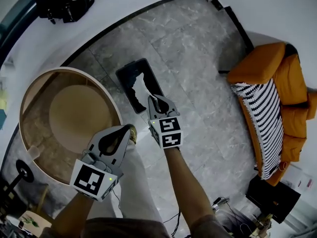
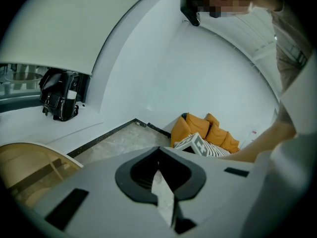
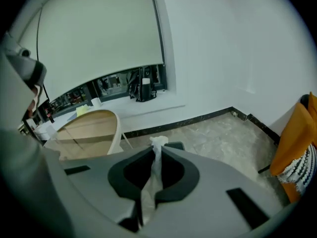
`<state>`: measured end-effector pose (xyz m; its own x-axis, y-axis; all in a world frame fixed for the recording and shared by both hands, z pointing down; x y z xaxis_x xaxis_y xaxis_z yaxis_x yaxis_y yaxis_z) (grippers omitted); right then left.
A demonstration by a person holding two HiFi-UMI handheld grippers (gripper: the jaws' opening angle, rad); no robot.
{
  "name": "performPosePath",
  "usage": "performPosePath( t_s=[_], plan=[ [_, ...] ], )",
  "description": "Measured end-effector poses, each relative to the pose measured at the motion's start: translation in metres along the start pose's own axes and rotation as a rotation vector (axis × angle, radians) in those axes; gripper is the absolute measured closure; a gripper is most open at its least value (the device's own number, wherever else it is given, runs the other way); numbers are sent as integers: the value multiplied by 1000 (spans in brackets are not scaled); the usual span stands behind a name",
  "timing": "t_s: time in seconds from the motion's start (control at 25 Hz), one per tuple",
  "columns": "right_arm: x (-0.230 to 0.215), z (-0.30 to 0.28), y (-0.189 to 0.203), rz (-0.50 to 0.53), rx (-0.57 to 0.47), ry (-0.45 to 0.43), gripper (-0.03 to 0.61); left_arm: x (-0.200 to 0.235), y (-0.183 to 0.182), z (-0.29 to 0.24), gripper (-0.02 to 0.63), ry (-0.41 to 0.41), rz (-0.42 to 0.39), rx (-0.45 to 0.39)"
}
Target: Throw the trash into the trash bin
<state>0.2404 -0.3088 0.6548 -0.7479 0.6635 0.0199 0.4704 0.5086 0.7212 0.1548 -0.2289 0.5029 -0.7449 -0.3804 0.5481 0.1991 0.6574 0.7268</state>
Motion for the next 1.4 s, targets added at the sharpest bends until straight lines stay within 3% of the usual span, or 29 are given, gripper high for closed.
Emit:
performPosePath(
  t_s=[0.28,0.72,0.84,0.92,1.4],
  plan=[
    [7,-53,45,-45,105,-38,558,15,7,8,595,-35,22,12],
    [-5,-52,42,-34,80,-23,550,7,13,-2,595,-16,38,28],
    [-10,-53,43,-47,72,-8,357,8,14,-3,595,-13,62,30],
    [-12,-54,43,-52,70,6,298,10,14,-2,595,-16,69,30],
    [-11,-46,35,-53,47,13,262,16,12,8,595,-35,62,25]
  ],
)
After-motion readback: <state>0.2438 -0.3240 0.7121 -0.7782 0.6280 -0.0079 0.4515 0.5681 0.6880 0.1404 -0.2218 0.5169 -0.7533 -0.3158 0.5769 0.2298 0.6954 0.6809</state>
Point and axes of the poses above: the fingertips, and each gripper's own axes: z backward along the fingers, x to its left, y out of its underside, the point moved 1 cm from there along z, backward along the fingers, and after that the axes turned 11 degrees about z, right-handed, at the moved point
